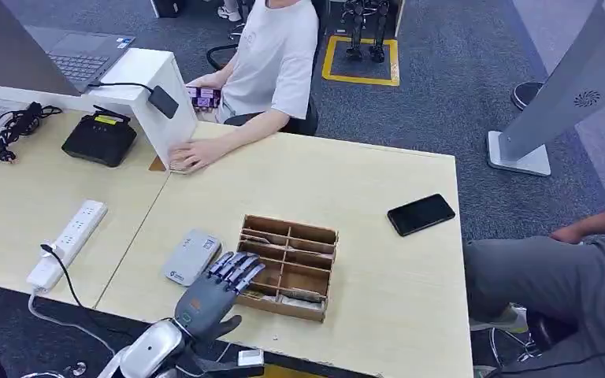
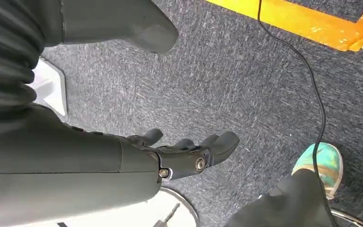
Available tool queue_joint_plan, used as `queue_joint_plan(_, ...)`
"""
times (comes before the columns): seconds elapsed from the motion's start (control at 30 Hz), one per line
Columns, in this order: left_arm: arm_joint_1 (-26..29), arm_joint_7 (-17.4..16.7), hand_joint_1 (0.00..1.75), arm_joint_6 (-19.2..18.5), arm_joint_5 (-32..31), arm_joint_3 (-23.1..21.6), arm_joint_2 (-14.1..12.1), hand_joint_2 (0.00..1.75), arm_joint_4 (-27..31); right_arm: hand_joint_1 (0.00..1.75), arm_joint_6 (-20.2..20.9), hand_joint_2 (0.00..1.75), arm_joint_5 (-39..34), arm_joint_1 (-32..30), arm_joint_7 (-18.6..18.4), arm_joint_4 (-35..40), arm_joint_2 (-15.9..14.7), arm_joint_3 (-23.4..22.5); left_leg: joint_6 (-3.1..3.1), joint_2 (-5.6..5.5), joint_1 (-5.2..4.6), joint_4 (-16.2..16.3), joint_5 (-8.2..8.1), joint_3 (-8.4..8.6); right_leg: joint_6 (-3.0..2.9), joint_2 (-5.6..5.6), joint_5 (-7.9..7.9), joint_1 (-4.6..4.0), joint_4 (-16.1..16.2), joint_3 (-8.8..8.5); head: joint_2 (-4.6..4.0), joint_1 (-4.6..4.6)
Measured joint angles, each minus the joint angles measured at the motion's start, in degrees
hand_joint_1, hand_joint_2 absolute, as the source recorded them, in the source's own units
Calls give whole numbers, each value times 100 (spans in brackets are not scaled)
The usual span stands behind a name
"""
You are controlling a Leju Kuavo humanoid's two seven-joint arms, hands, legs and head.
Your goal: Pass the card to the sensor for recognition and then transmit it.
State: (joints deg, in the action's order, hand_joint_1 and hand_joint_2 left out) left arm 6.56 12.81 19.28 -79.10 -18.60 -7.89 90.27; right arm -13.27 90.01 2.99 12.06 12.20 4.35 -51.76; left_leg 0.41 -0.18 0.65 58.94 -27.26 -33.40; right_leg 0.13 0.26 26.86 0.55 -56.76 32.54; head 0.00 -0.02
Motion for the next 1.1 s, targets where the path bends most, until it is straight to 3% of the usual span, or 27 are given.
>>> queue_joint_plan(0.83, 2, -253, 0, 144, -267, -238, 20, 175, -24, 0, -46, 175, -17, 1, 37, 0, 0, -4, 0, 0, 0, 0, 0, -1, 0, 0, 0, 0, 0, 0, 0, 0)
queue_joint_plan(0.87, 2, -253, 65, 144, -255, -238, 20, 175, -28, 0, -48, 175, -17, 1, 35, 0, 0, -4, 0, 0, 0, 0, 0, -1, 0, 0, 0, 0, 0, 0, 0, 0)
queue_joint_plan(0.9, 1, -253, 175, 140, -231, -240, 20, 175, -39, 0, -48, 175, -13, 2, 24, 0, 0, -7, 0, 0, 0, 0, 0, -1, 0, 0, 0, 0, 0, 0, 0, 0)
queue_joint_plan(1.1, -11, -201, 175, 2, -2, -269, 20, 175, -118, 0, -52, 175, 0, 3, 24, 2, 0, -9, 0, 0, 0, 0, 0, -1, 0, 0, 0, 0, 0, 0, 0, 0)
